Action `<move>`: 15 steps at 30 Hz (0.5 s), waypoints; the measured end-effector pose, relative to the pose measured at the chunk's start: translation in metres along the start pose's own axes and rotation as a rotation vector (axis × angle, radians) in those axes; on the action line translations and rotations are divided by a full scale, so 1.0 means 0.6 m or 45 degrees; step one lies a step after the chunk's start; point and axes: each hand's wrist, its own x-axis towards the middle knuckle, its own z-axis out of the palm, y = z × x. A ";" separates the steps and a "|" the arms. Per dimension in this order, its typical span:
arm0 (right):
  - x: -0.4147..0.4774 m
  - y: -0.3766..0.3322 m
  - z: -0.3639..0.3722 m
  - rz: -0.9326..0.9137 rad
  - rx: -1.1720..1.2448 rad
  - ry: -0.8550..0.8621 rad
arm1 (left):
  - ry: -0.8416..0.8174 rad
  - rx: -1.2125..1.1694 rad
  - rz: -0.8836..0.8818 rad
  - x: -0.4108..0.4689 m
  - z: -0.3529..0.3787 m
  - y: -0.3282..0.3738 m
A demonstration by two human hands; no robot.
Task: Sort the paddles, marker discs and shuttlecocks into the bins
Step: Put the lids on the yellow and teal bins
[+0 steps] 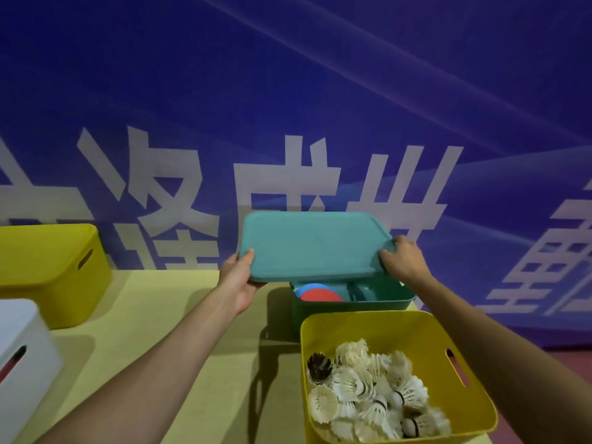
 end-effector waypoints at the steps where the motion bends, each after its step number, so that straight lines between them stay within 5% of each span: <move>1: 0.011 0.016 0.001 0.090 0.061 -0.028 | -0.015 0.038 0.015 0.003 0.012 -0.010; 4: 0.039 0.071 0.003 0.248 0.169 -0.082 | -0.021 0.183 0.071 0.018 0.054 -0.046; 9: 0.093 0.163 0.022 0.304 0.219 -0.146 | 0.029 0.991 0.241 0.073 0.073 -0.126; 15: 0.142 0.203 0.066 0.232 0.205 -0.249 | 0.238 1.289 0.197 0.130 0.094 -0.191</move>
